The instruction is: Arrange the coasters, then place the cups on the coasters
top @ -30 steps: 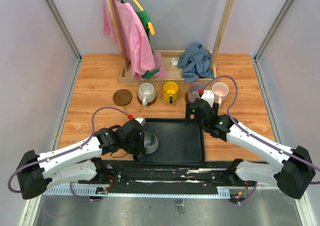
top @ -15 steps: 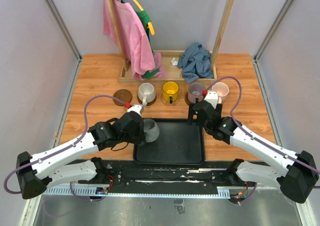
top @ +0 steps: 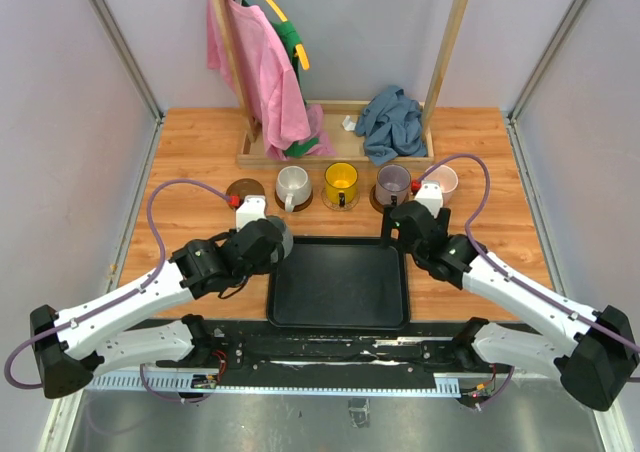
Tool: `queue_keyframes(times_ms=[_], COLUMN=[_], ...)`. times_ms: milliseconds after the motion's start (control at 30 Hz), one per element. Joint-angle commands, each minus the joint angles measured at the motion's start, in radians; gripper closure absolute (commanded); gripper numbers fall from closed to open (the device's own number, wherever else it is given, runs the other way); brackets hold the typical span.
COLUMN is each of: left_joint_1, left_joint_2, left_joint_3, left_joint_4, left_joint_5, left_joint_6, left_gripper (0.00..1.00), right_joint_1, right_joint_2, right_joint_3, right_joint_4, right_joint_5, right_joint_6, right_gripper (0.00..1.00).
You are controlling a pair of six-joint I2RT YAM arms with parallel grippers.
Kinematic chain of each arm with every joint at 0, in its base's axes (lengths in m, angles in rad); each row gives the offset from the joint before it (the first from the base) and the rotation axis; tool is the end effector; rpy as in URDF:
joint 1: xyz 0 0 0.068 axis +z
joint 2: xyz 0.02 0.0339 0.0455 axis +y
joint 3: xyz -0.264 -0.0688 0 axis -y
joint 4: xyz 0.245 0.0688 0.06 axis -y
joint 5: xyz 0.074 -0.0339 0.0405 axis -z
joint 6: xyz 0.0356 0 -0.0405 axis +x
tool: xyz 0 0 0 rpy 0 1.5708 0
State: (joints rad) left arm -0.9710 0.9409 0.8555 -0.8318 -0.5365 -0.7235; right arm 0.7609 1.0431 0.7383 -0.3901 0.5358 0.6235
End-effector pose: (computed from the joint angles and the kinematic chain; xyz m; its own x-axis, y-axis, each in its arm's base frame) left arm 0.1151 -0.1361 0.2827 -0.6894 0.0001 -0.7244 0.1036 0.9897 -0.0984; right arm 0.1712 0.1379 0.2583 -0.5569 0.1630 -0.8145 0.0199 0.9829 0.1831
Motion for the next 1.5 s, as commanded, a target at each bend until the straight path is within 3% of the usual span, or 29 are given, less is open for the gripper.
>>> queue_keyframes(times_ms=[0,167,333,567,800,1067,1467], left_joint_1=[0.001,0.054,0.186,0.390,0.566,0.703,0.721], left_joint_2=[-0.010,-0.018,-0.051,-0.030,0.132,0.235,0.257], left_joint_3=[0.043,0.029,-0.055,-0.189,-0.202,-0.177,-0.210], left_joint_4=[0.040,0.072,0.276,0.721,0.950,1.043,1.160], left_joint_5=[-0.214,-0.320,-0.329,-0.185,-0.020,0.172,0.295], left_joint_6=[-0.040,-0.010,0.135,0.386,0.525,0.645,0.736], left_gripper=[0.99,1.00,1.00,0.99,0.99,0.99,1.00], right_joint_1=[-0.023,-0.036,-0.052,-0.069,-0.111,-0.144,-0.147], right_joint_2=[-0.023,-0.035,-0.028,-0.022,-0.053,-0.093,-0.055], right_joint_3=[-0.018,-0.034,-0.048,-0.048,-0.055,-0.077,-0.060], right_joint_4=[0.010,0.027,0.056,0.075,0.062,0.051,0.061], right_joint_5=[0.029,0.024,0.006,0.008,0.004,-0.011,-0.069], right_joint_6=[-0.019,-0.029,-0.040,-0.073,-0.102,-0.093,-0.081], right_gripper=[0.00,0.01,0.00,0.00,0.00,0.00,0.00])
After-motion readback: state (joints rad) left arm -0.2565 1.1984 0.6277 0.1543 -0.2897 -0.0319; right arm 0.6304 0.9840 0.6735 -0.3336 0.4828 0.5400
